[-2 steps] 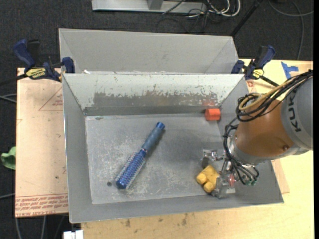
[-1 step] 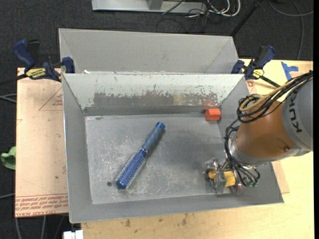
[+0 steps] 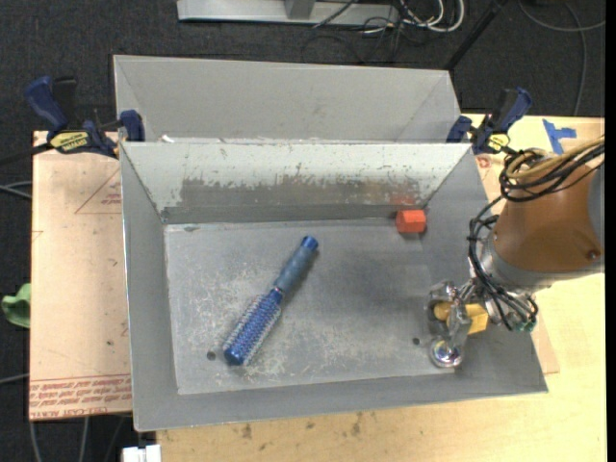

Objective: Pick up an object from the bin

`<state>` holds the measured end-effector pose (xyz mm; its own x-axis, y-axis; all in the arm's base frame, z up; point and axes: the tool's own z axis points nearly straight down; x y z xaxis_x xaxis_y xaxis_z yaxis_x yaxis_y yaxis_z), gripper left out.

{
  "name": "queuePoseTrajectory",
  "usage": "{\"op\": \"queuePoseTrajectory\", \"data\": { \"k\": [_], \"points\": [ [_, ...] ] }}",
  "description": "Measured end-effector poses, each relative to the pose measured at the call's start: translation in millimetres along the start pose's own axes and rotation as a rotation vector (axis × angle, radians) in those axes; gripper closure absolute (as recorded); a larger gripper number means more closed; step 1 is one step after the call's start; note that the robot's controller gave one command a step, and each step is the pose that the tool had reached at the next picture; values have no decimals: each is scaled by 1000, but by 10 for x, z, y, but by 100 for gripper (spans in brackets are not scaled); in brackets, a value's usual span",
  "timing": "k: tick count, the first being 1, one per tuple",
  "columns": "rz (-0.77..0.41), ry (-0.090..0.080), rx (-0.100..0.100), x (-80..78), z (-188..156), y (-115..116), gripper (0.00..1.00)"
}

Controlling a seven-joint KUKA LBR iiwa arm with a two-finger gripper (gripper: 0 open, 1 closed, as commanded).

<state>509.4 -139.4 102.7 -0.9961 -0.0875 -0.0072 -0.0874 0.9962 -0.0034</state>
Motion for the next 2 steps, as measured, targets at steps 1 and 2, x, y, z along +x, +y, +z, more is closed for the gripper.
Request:
{"op": "queuePoseTrajectory", "data": {
  "k": [1,2],
  "points": [
    [-14,0,-2,30,-565,112,100],
    [-17,-1,-2,120,-1169,177,100]
  ]
}}
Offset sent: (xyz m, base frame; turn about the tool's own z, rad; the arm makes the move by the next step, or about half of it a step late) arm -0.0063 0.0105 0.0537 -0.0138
